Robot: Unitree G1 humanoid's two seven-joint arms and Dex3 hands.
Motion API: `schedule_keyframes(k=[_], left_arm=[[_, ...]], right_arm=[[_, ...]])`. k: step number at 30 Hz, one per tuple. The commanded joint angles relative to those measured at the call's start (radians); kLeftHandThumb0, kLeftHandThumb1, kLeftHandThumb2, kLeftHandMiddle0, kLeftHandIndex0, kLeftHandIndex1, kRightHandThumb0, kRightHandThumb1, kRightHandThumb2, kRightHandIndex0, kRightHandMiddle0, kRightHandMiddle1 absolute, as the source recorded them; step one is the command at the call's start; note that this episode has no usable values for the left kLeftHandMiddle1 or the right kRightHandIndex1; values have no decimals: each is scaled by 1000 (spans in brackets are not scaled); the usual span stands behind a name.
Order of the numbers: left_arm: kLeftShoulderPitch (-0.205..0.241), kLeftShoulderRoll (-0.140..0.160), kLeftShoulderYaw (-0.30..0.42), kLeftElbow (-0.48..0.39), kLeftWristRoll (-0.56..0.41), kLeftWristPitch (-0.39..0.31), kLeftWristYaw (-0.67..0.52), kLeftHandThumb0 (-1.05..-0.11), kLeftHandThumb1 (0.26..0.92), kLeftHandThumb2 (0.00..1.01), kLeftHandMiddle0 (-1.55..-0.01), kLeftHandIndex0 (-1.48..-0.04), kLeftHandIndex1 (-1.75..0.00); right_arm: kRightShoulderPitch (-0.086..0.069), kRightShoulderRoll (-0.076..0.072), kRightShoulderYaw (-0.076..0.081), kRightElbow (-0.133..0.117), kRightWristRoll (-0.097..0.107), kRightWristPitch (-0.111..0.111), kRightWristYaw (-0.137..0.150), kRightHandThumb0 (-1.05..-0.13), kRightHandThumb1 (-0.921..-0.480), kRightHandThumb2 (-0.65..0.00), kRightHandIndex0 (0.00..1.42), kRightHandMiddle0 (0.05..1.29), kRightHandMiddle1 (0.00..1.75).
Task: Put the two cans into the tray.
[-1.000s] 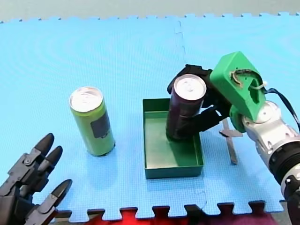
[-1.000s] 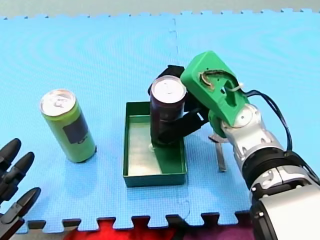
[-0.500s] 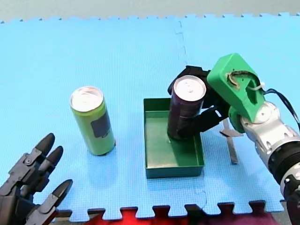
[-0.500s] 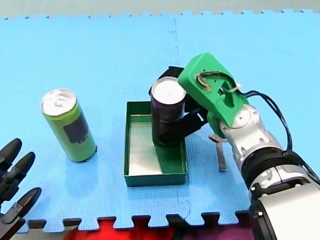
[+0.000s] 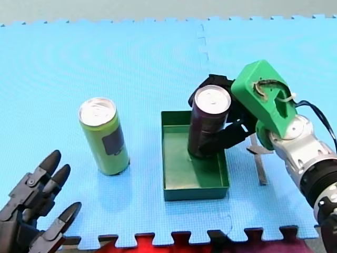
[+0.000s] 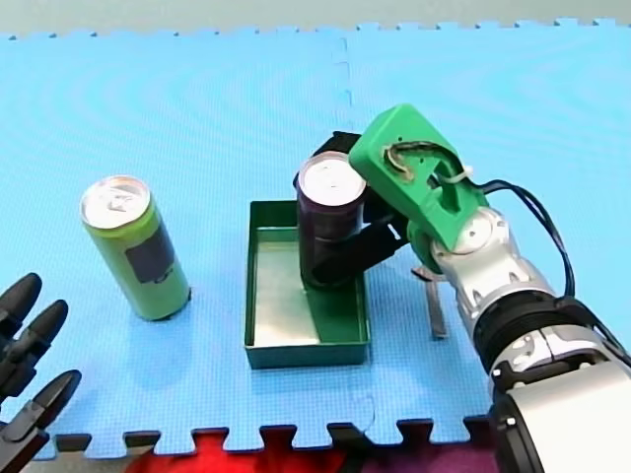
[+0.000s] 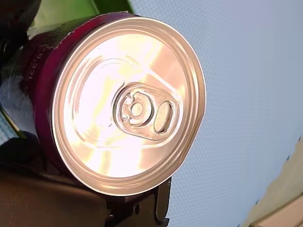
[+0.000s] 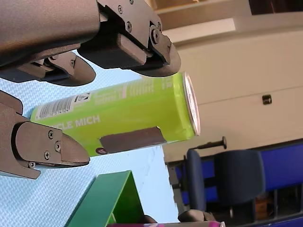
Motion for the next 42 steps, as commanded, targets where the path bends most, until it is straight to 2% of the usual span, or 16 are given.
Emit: schedule_keyframes(k=[1,11,19,24,27,28,29,30,31,33,34,37,42], left_arm=[[4,0,-1,-7,2,-5,4,-1048,921,211,-431,-428,-1],[12,-3,-4,-15,2,0,8,-1048,921,217,-432,-429,-1],[14,-5,-4,-12,1,-4,8,-1048,921,218,-432,-426,0],[13,-4,-1,-9,3,-6,11,-1048,921,221,-434,-427,0],[14,-5,-1,-7,3,-7,11,-1048,921,222,-435,-426,0],[14,-5,-1,-6,3,-8,11,-1048,921,223,-435,-427,0],[14,-4,-1,-5,2,-8,11,-1048,921,224,-435,-427,-1],[13,-4,-1,-5,2,-8,11,-1048,921,224,-435,-427,-1],[13,-4,-1,-5,2,-8,11,-1048,921,225,-436,-428,-1],[13,-5,-1,-6,3,-8,11,-1048,921,226,-436,-429,-1],[14,-5,-1,-8,3,-8,12,-1048,921,227,-437,-429,-1],[14,-5,-1,-9,4,-7,14,-1048,921,230,-439,-430,-2],[13,-7,-1,-6,4,-10,15,-1048,921,235,-441,-433,-3]], right_arm=[[7,-1,-1,-1,2,-5,-3,-289,-790,0,952,618,1746],[28,7,1,-1,3,-19,-12,-287,-790,0,949,619,1746],[34,13,-4,-1,10,-18,-6,-286,-789,0,948,618,1746],[38,15,-1,0,11,-23,-7,-287,-790,0,947,618,1746],[38,14,1,-3,10,-28,-6,-292,-790,0,916,555,1746],[37,14,2,-4,10,-27,-6,-365,-794,-2,778,504,1694],[36,15,3,-4,8,-26,-8,-410,-797,-2,712,503,1627],[35,16,6,-4,7,-24,-9,-519,-767,-2,654,548,1379],[34,16,7,-5,5,-23,-9,-610,-747,-1,620,629,1014],[33,14,11,-6,2,-20,-7,-668,-736,0,590,719,645],[30,13,13,-7,1,-15,-3,-690,-731,0,582,711,453],[22,7,19,-12,-1,8,17,-715,-729,0,608,714,165],[25,6,19,-18,2,13,29,-720,-723,0,644,744,44]])
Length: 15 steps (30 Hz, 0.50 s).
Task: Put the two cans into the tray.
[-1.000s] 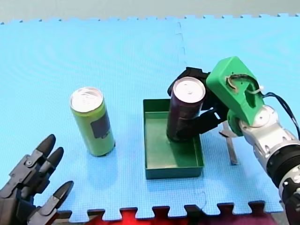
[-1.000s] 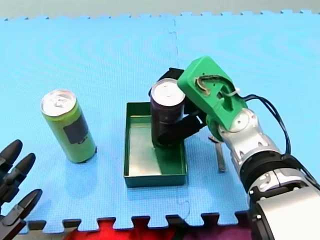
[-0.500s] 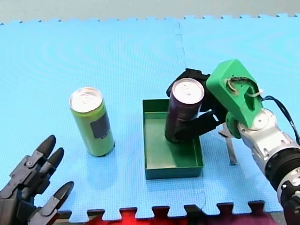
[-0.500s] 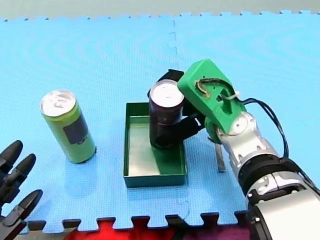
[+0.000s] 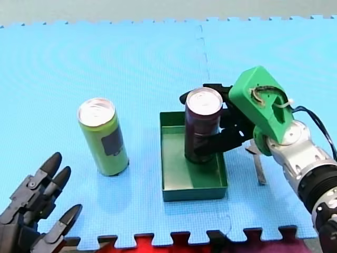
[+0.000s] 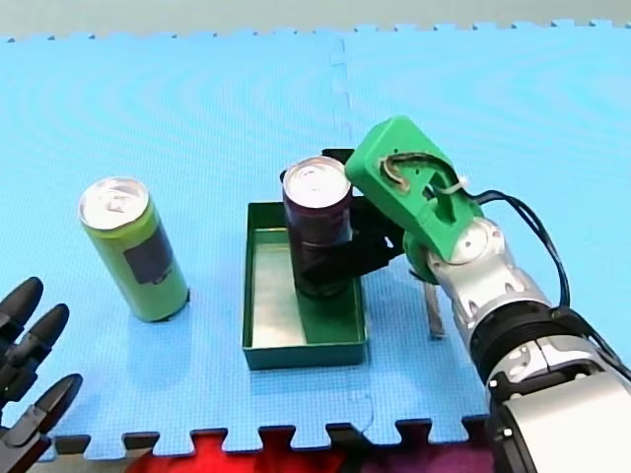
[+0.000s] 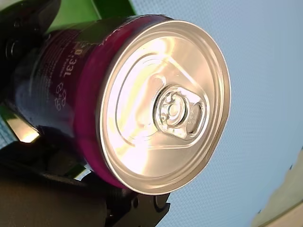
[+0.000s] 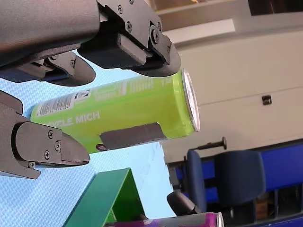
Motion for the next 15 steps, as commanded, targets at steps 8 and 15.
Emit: schedule_keyframes(k=[8,15], left_arm=[[-8,3,5,12,-13,-10,-3,-1048,921,240,-446,-440,-5],[-15,3,7,26,-27,-21,-15,-1048,921,240,-450,-447,-7]], right_arm=[[2,-5,8,-6,-4,-6,7,-738,-705,0,714,576,0],[5,-9,20,-5,-13,-31,5,-756,-697,0,596,430,-1]])
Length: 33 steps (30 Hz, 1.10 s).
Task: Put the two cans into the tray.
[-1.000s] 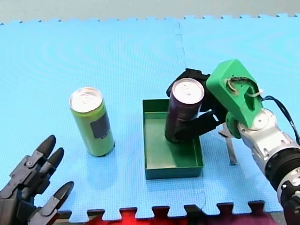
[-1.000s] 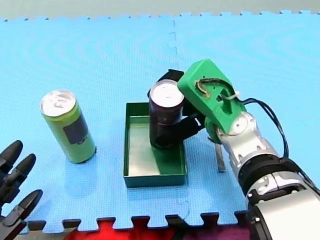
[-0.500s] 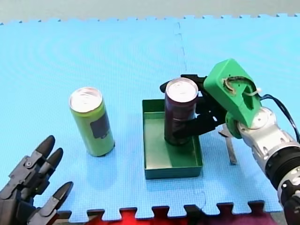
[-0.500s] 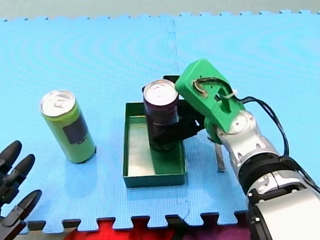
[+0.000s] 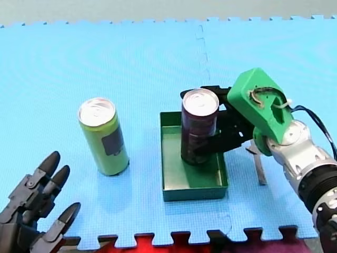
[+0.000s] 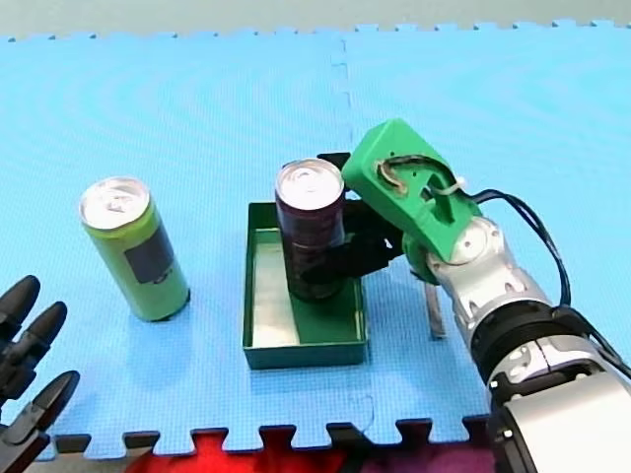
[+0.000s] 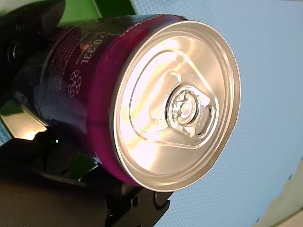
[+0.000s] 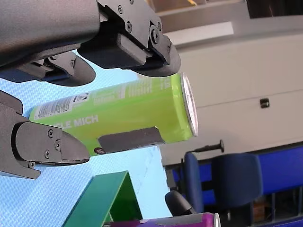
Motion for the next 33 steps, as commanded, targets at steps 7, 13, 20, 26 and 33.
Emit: schedule_keyframes(k=[7,13,20,26,33], left_arm=[[-7,2,6,17,-10,-18,-7,-1048,921,242,-453,-451,-7],[-8,2,7,17,-7,-18,-5,-1048,921,244,-456,-455,-7],[-13,5,11,28,-7,-22,-7,-1048,921,249,-458,-458,-7],[-22,6,13,36,-8,-22,-8,-1048,921,254,-460,-460,-6],[-25,6,13,32,-14,-25,-16,-1048,921,276,-460,-460,-5]], right_arm=[[8,-3,3,2,-1,-32,-1,-795,-702,-2,556,348,0],[15,-8,0,5,2,-57,4,-859,-721,-6,534,306,0],[9,-32,-18,1,19,-64,38,-896,-720,-1,519,278,0],[9,-53,-13,1,10,-80,56,-926,-722,-1,459,228,0],[7,-85,12,6,-22,-123,72,-972,-729,-3,430,184,0]])
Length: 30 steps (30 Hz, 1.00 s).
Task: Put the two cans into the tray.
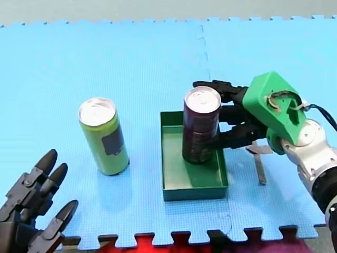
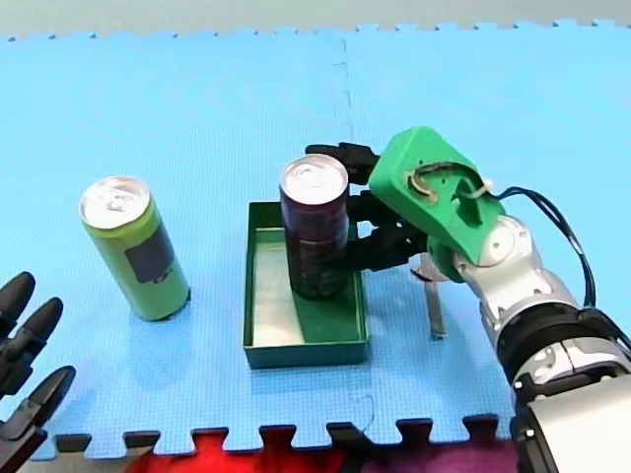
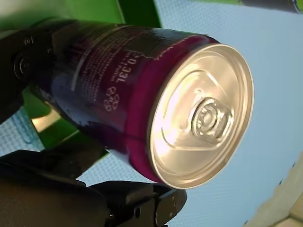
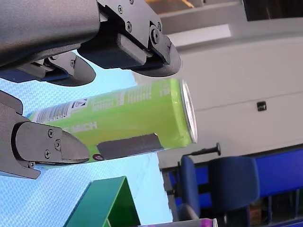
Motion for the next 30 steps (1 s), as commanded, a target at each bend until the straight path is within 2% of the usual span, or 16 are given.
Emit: schedule_keyframes(k=[1,5,13,19,24,30], left_arm=[[-2,3,1,-3,-5,-6,-1,-1048,921,279,-460,-460,-4],[-2,5,1,-5,-11,-7,-7,-1048,921,293,-460,-460,-4],[4,7,-4,-21,-30,5,-27,-1048,921,320,-457,-458,-2],[3,7,-3,-20,-37,10,-37,-1048,921,335,-455,-458,-1],[2,7,-1,-20,-35,8,-38,-1048,921,343,-455,-459,-1],[5,7,1,-19,-29,4,-35,-1048,921,352,-456,-458,-1]], right_arm=[[-9,-15,3,4,-3,-10,7,-978,-731,-3,429,180,0],[-15,-24,3,7,-5,-15,12,-998,-737,-4,426,170,0],[-15,-39,6,7,-12,-38,16,-1039,-753,-5,412,145,0],[-16,-46,10,11,-18,-36,16,-1048,-760,-5,407,136,0],[-18,-62,13,13,-25,-35,17,-1048,-766,-7,408,132,0],[-11,-88,-3,16,-11,-33,38,-1048,-772,-7,410,125,0]])
